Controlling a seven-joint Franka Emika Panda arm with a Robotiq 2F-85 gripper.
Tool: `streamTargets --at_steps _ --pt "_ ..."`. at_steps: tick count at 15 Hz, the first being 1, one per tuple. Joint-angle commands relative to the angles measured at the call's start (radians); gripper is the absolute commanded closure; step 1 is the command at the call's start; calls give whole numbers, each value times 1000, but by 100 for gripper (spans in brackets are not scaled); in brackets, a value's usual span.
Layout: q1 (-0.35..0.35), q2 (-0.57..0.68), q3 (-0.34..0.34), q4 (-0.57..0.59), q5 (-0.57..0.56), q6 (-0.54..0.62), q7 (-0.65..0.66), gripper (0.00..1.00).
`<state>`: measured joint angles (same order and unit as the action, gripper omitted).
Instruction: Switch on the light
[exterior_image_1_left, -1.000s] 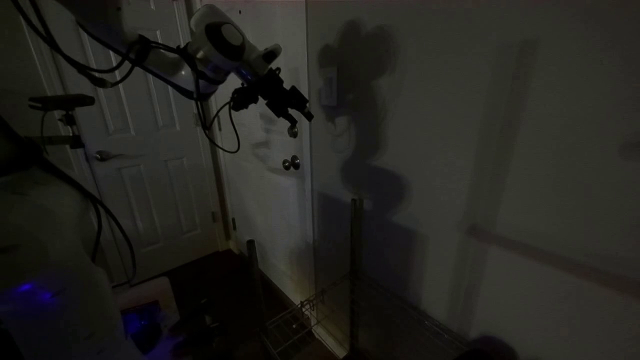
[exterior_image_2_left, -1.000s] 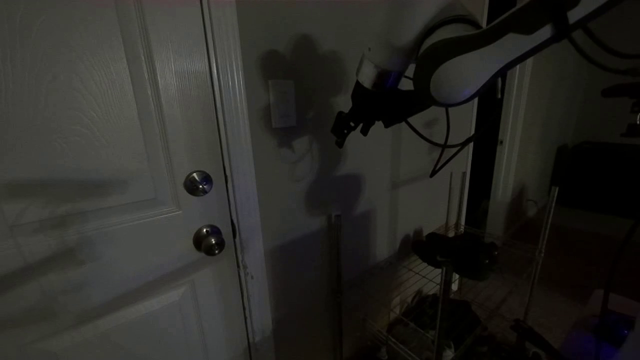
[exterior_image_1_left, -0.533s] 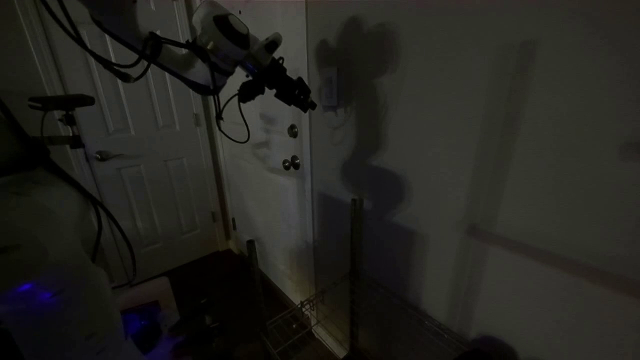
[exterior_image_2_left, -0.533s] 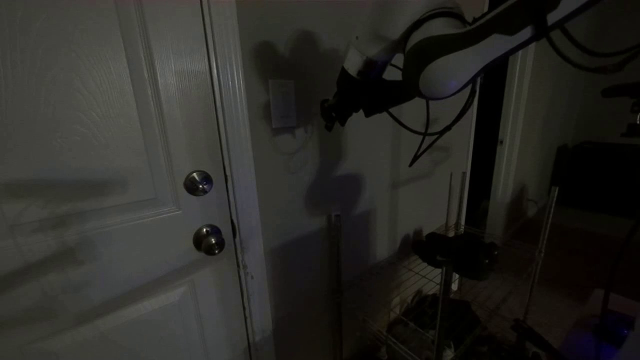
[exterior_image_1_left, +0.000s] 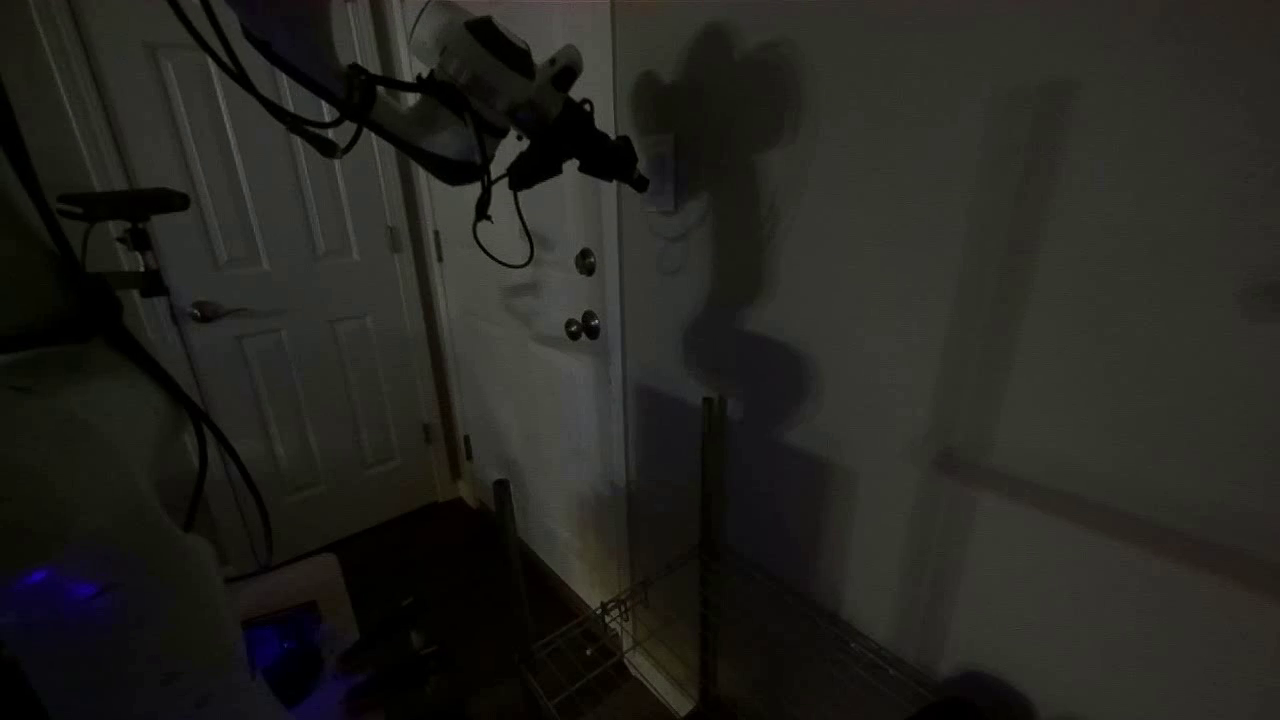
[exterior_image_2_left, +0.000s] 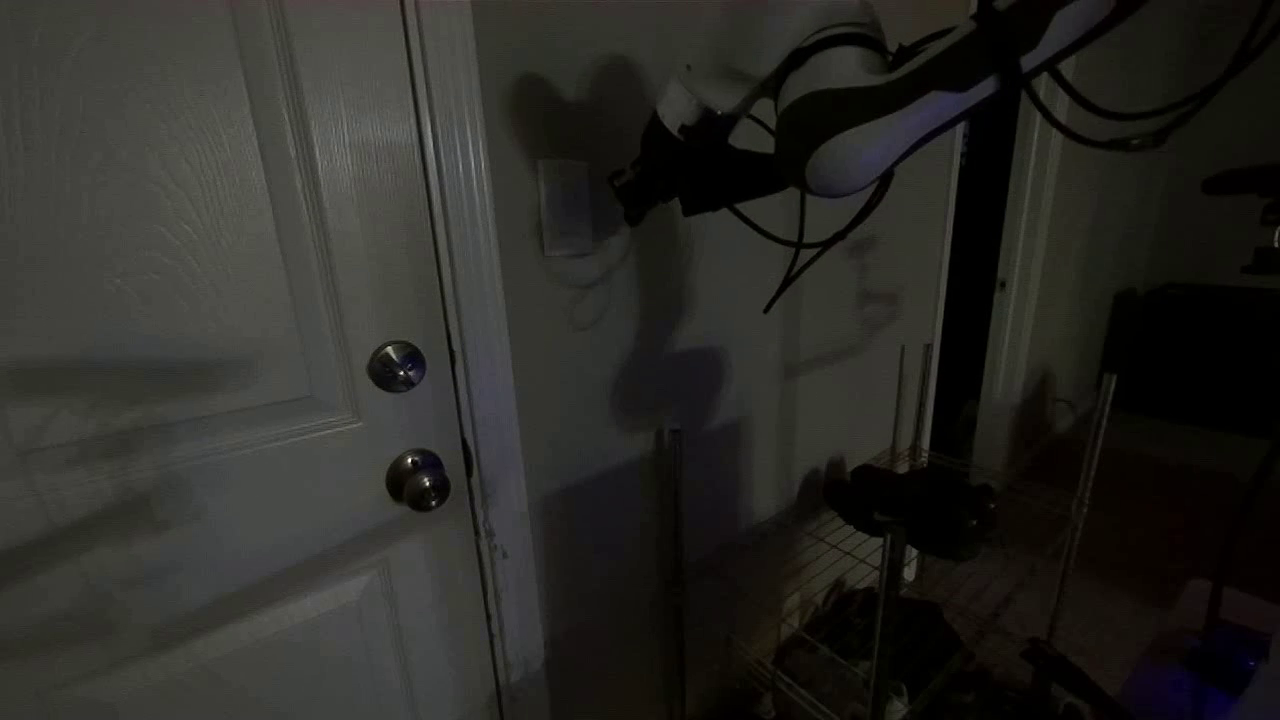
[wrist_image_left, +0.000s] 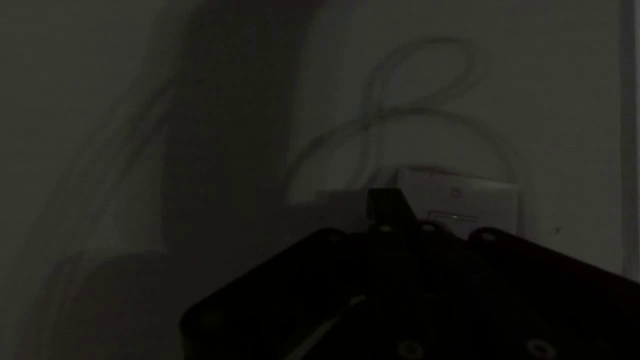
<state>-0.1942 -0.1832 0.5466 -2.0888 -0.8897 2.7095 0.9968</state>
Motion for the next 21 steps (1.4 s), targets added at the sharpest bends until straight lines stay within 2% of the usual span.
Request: streamTargets --at_steps 1,12,21 --pt "-26 74 28 83 -119 37 98 99" --pt "-8 180 38 189 -244 75 189 99" --pt "7 262 37 284 -365 62 229 99"
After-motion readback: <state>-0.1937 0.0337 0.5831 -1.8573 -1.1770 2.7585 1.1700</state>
